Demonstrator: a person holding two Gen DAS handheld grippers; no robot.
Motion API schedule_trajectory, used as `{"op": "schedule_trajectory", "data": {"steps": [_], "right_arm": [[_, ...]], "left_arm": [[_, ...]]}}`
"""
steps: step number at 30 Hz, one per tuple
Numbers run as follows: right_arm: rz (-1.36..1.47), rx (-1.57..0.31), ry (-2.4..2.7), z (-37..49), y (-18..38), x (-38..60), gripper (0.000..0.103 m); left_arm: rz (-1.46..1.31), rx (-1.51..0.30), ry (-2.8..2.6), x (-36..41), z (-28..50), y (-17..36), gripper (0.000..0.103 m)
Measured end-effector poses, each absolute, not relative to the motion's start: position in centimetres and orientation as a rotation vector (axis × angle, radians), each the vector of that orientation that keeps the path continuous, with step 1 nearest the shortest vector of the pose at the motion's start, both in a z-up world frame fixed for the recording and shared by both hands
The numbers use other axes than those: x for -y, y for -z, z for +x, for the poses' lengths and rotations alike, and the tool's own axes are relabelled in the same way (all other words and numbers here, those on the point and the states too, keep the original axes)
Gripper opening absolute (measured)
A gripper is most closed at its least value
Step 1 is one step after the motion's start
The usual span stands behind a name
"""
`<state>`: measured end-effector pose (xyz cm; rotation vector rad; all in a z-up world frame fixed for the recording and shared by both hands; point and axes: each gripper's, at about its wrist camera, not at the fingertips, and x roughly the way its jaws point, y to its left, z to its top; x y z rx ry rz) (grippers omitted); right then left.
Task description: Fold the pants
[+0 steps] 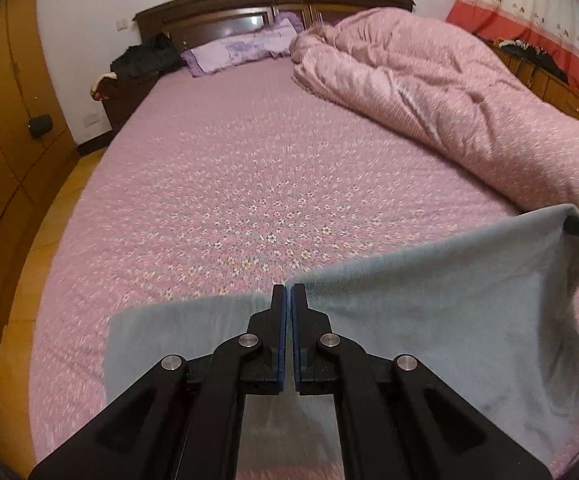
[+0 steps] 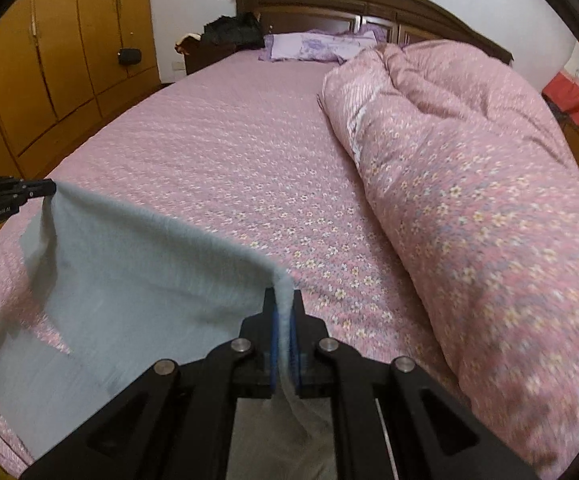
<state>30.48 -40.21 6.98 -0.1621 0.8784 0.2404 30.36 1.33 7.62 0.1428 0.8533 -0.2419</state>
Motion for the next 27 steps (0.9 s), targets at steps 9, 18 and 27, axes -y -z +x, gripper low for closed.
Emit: {"op": "schedule_trajectory", "data": {"steps": [9, 18, 27], "right_arm": [[-0.193, -0.839, -0.256, 22.6, -8.8, 39.3, 0.005], [-0.194, -0.841, -0.269, 15.5, -8.5, 38.9, 0.005], [-0.206, -0.873, -0.279, 10.1, -6.6, 39.3, 0.005]], "left_arm": [[0.16, -0.772, 0.211, -1.8, 21.5, -9.6, 0.0], [0.098, -0.756, 0.202, -2.7, 14.2, -8.9, 0.0], [0.084, -0.788, 0.205, -2.5, 7.7, -6.5, 0.0]]}}
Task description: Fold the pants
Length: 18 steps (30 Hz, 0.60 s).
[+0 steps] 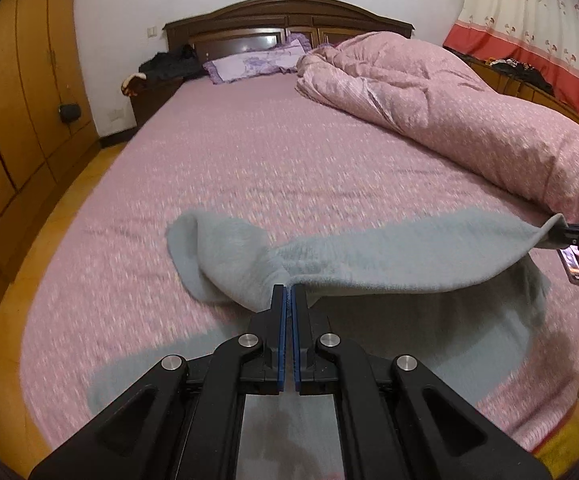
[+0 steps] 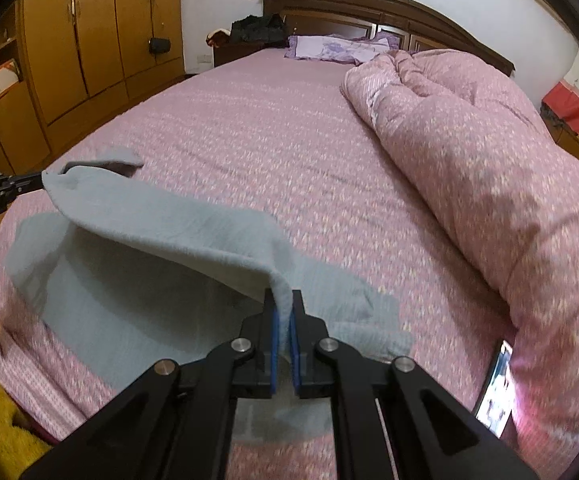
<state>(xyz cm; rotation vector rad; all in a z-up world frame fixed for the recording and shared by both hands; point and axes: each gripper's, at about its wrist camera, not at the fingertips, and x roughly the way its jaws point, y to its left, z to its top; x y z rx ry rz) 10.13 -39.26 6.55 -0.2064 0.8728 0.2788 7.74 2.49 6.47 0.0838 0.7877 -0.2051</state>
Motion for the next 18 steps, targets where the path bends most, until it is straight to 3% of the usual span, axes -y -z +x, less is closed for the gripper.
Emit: {"op": "schedule_trajectory", "data": {"steps": [18], "right_arm": [[-0.203, -0.995, -0.247, 5.0, 1.2, 39.2, 0.006]], "left_arm": [[0.038, -0.987, 0.208, -2.5, 1.7, 1.7, 0.0]]}}
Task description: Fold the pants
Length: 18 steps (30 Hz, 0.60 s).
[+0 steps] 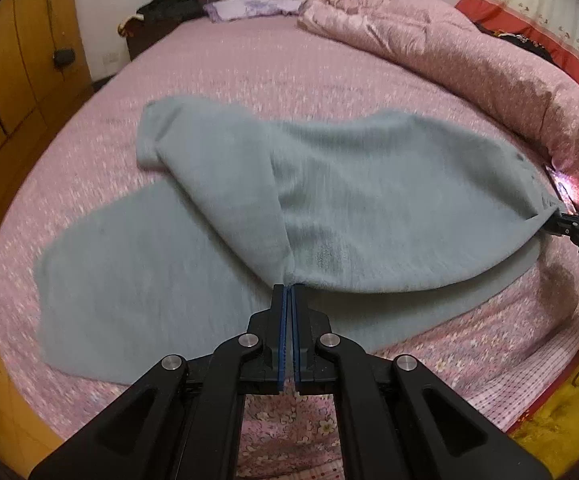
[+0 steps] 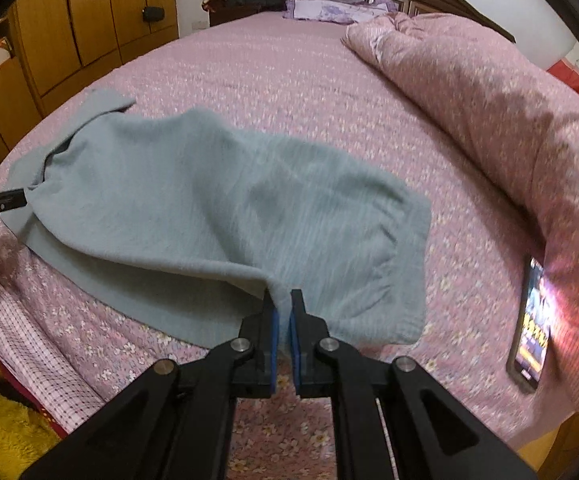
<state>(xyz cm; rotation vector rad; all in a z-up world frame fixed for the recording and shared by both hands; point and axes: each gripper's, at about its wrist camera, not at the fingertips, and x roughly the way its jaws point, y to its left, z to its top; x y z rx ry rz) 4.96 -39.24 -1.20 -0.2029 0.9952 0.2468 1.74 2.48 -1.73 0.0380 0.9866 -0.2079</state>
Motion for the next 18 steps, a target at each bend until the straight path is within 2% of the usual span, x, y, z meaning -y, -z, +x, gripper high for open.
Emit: {"op": "schedule_trajectory", "data": {"steps": [4, 7, 11, 15, 18], "right_arm": [[-0.158, -1.025, -0.232, 5.2, 2.4, 39.8, 0.007], [-0.125, -1.058, -0.223, 5.3, 3.5, 40.1, 0.018], [-0.08, -1.075, -0.219, 5.0, 4.3, 40.3, 0.025], [-0.033, -1.072, -0.217, 4.5, 3.6, 40.8, 0.039], [-0.005, -1.061, -0.208, 3.9, 2.7, 41.4, 0.044]], "left_arm": [[0.001, -1.03, 0.212, -2.8, 1.8, 3.0, 0.0], [-0.031, -1.047, 0.202, -3.2, 1.6, 3.3, 0.0], [-0.028, -1.034, 0.177, -3.6, 1.1, 2.8, 0.001], [-0.032, -0.998, 0.165, -3.8, 0.8, 1.3, 0.022], [-0.027, -0.985, 0.187, -3.4, 1.4, 0.3, 0.027]]}}
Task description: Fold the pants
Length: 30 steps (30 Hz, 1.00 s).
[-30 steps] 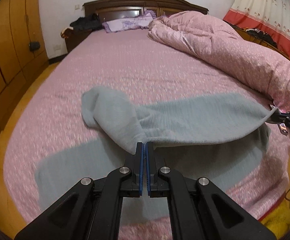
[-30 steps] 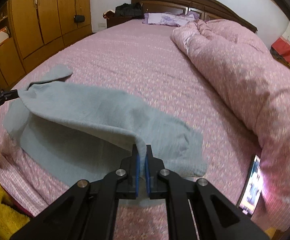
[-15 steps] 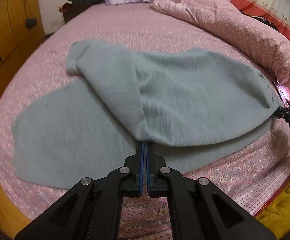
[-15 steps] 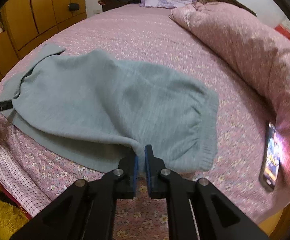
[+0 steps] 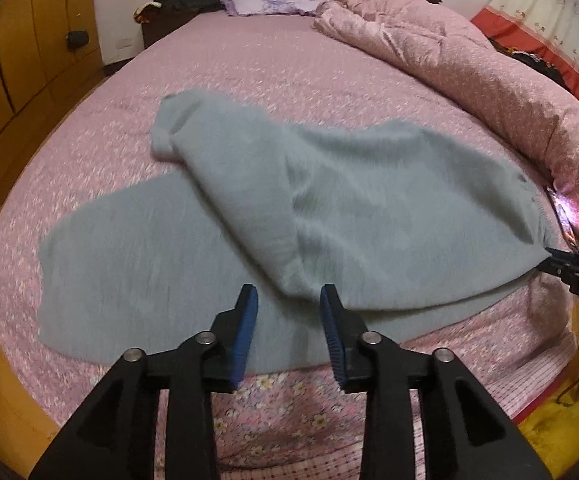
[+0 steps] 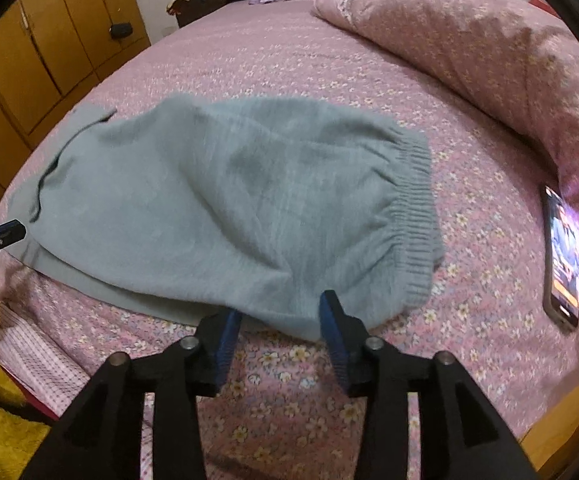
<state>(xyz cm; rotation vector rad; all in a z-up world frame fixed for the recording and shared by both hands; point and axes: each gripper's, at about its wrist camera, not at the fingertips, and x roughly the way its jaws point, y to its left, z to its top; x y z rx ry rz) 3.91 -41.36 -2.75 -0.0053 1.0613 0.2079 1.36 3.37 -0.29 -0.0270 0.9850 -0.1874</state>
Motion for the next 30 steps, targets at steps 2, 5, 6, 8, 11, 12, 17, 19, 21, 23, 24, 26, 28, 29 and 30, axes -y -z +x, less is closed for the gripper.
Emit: {"op": "schedule_trajectory", "data": {"steps": [2, 5, 6, 8, 11, 12, 17, 19, 21, 23, 24, 26, 28, 29, 30], "right_arm": [[0.024, -1.05, -0.2, 3.3, 2.1, 42.3, 0.045], [0.073, -1.029, -0.173, 2.9, 1.3, 43.4, 0.047], [0.086, -1.024, -0.168, 2.8, 1.2, 43.7, 0.047], [0.117, -1.018, -0.149, 2.7, 0.9, 44.4, 0.048], [0.16, -1.016, -0.112, 2.6, 0.6, 45.7, 0.048], [0.176, -1.015, -0.1, 2.6, 0.6, 46.1, 0.048], [0.285, -1.022, -0.058, 3.0, 0.9, 47.9, 0.052], [0.296, -1.04, -0.034, 3.1, 1.5, 48.5, 0.052], [0.308, -1.06, -0.023, 3.5, 2.3, 48.6, 0.052], [0.338, -1.084, -0.025, 3.9, 3.1, 48.7, 0.052], [0.362, -1.101, -0.028, 4.2, 3.7, 48.7, 0.052], [0.386, -1.116, -0.038, 4.5, 4.2, 48.7, 0.04], [0.377, -1.113, -0.057, 4.5, 4.1, 48.2, 0.011], [0.354, -1.106, -0.059, 4.5, 3.8, 47.9, 0.009], [0.328, -1.09, -0.062, 4.6, 3.2, 47.7, 0.008]], "left_arm": [[-0.004, -0.978, 0.191, -2.9, 2.0, 0.0, 0.027], [0.028, -0.966, 0.165, -2.3, 3.8, -0.2, 0.027], [0.03, -0.964, 0.161, -1.9, 4.4, -0.1, 0.027], [0.031, -0.964, 0.153, -1.9, 5.2, 0.2, 0.027], [0.034, -0.973, 0.13, -1.7, 6.8, 0.8, 0.027], [0.033, -0.976, 0.122, -1.8, 7.2, 1.0, 0.027], [0.002, -1.0, 0.098, -2.4, 8.4, 2.2, 0.027], [-0.013, -1.004, 0.093, -2.4, 8.5, 2.5, 0.027], [-0.01, -1.0, 0.089, -2.4, 8.6, 2.8, 0.027], [0.004, -0.997, 0.084, -2.2, 8.7, 2.9, 0.027], [0.013, -0.995, 0.081, -2.0, 8.8, 3.0, 0.027], [0.02, -0.992, 0.079, -1.9, 8.8, 3.0, 0.026], [-0.002, -0.982, 0.084, -2.2, 8.7, 2.7, 0.011], [-0.028, -0.977, 0.091, -2.5, 8.5, 2.3, 0.006], [-0.041, -0.972, 0.089, -2.8, 8.4, 2.0, 0.002]]}}
